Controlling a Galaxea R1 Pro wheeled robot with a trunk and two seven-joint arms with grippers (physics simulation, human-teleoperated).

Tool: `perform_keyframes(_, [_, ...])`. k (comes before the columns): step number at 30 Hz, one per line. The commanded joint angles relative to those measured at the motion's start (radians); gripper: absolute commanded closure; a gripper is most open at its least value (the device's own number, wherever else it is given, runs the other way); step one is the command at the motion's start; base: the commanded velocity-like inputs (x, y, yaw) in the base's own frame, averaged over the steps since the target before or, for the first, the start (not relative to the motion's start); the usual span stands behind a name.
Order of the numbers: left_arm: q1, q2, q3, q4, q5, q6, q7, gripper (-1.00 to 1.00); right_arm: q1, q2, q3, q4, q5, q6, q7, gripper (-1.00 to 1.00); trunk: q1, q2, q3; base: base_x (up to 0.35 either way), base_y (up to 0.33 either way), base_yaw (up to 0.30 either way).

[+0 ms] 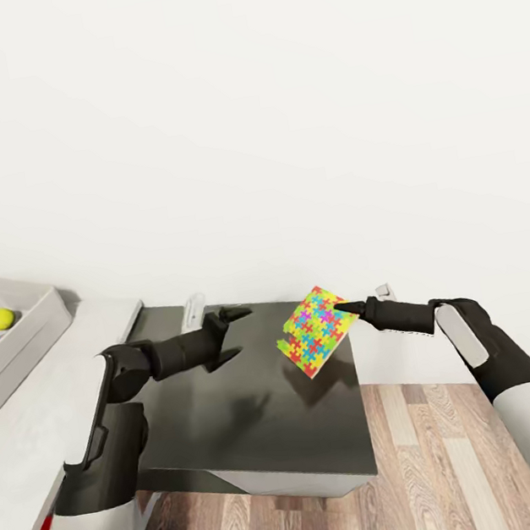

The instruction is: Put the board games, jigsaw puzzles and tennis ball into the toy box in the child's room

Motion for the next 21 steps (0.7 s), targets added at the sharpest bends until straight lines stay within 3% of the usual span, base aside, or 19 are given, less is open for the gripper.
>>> perform_keyframes(1, [0.023, 0.003, 0.004, -0.001, 0.007, 0.007, -0.036, -1.00, 0.006, -0.003, 0.005, -0.075, 0.005, 0.019, -0.013, 1.00, -0.004, 0.007, 0.002, 0.000, 0.000, 0.000])
perform_keyframes(4, [0.048, 0.005, 0.004, -0.001, 0.006, 0.009, -0.055, -1.00, 0.012, -0.005, 0.006, -0.136, 0.008, 0.026, -0.020, 1.00, -0.015, 0.028, 0.012, 0.000, 0.000, 0.000])
perform_keyframes(5, [0.122, 0.000, -0.011, -0.001, 0.005, 0.011, -0.090, -1.00, 0.033, -0.008, 0.001, -0.211, 0.013, 0.030, -0.024, 1.00, -0.019, 0.035, 0.015, 0.000, 0.000, 0.000])
perform_keyframes(6, [0.138, -0.002, -0.024, -0.001, 0.003, 0.011, -0.097, -1.00, 0.035, -0.009, 0.000, -0.220, 0.013, 0.032, -0.024, 1.00, -0.023, 0.042, 0.018, 0.000, 0.000, 0.000])
perform_keyframes(7, [0.178, -0.008, -0.056, -0.001, -0.033, 0.010, -0.110, -1.00, 0.048, -0.042, -0.003, -0.255, 0.012, 0.036, -0.024, 1.00, -0.027, 0.049, 0.021, 0.000, 0.000, 0.000])
perform_keyframes(12, [0.188, -0.006, -0.060, -0.001, -0.052, 0.011, -0.112, -1.00, 0.081, -0.053, -0.004, -0.331, 0.012, 0.038, -0.023, 1.00, -0.046, 0.084, 0.037, 0.000, 0.000, 0.000])
perform_keyframes(13, [0.189, -0.006, -0.060, -0.001, -0.054, 0.011, -0.112, -1.00, 0.098, -0.054, -0.005, -0.382, 0.011, 0.078, -0.024, 1.00, -0.050, 0.091, 0.040, 0.000, 0.000, 0.000])
perform_keyframes(21, [0.189, -0.008, -0.060, -0.001, -0.054, 0.011, -0.115, -1.00, 0.104, -0.053, -0.043, -0.412, 0.010, 0.114, -0.026, 1.00, -0.081, 0.147, 0.065, 0.000, 0.000, 0.116])
